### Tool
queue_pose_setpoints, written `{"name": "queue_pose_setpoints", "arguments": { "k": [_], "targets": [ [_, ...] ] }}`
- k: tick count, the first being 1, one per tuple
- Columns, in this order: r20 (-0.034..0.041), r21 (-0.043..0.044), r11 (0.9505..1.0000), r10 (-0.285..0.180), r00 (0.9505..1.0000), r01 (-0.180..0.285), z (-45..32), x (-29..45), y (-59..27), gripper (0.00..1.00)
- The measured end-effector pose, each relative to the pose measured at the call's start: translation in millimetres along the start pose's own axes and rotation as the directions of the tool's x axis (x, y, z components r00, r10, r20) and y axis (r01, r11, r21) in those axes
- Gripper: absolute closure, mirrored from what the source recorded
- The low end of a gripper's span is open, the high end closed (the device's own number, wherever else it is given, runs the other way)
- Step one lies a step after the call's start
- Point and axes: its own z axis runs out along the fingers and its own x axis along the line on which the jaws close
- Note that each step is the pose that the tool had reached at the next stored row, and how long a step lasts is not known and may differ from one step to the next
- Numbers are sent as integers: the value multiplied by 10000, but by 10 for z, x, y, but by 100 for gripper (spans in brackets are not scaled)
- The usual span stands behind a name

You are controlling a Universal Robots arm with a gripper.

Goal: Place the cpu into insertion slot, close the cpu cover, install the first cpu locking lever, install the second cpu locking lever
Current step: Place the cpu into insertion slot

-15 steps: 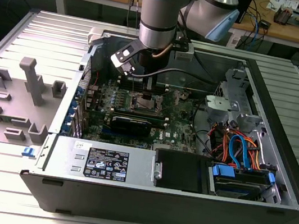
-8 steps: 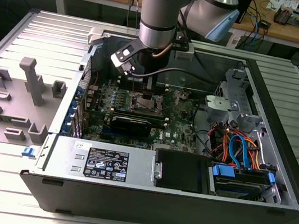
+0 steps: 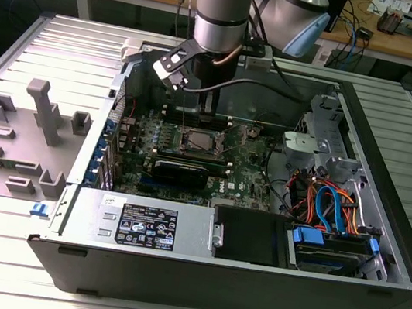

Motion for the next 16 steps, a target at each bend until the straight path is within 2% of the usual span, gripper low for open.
{"name": "queue_pose_setpoints", "arguments": {
  "k": [2, 4, 6, 8, 16],
  "targets": [
    [-2, 122, 9999, 2, 10000, -2, -7, 0, 2, 89],
    [-2, 283, 9996, 0, 10000, 0, -13, 0, 9, 89],
    [0, 286, 9996, -1, 10000, 1, -28, 0, 10, 89],
    [-3, 284, 9996, -15, 10000, 15, -95, -1, 14, 89],
    [-3, 284, 9996, -15, 10000, 15, -100, -1, 16, 89]
  ]
}}
